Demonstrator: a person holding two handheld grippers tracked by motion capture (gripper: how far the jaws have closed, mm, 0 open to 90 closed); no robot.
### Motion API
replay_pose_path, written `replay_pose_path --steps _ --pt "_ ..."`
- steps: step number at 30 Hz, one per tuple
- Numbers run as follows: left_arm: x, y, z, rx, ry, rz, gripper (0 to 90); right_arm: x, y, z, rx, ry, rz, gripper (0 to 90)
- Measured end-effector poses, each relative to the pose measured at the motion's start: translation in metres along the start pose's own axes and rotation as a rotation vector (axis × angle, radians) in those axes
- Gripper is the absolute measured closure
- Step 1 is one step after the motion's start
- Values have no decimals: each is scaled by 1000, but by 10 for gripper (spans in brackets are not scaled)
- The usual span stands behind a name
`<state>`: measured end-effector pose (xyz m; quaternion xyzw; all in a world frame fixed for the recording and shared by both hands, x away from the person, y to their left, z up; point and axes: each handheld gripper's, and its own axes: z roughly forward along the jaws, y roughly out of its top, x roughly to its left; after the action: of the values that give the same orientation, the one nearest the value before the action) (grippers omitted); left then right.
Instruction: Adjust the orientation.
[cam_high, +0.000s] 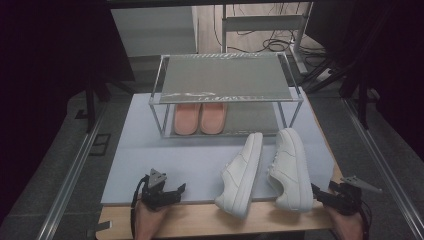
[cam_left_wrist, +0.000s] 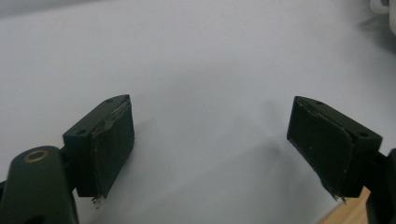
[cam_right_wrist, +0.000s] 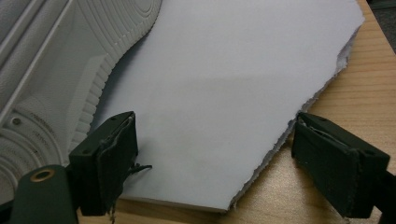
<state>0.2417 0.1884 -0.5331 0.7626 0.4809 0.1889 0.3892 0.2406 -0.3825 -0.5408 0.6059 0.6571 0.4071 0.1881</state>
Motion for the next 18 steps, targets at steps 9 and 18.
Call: replay_pose_path --steps 9,18 --pt "0 -9 -2 -24 47 50 134 0 4 -2 35 -6 9 182" --pt "1 -9 -1 -24 44 46 133 -1 8 -6 76 -24 -17 149"
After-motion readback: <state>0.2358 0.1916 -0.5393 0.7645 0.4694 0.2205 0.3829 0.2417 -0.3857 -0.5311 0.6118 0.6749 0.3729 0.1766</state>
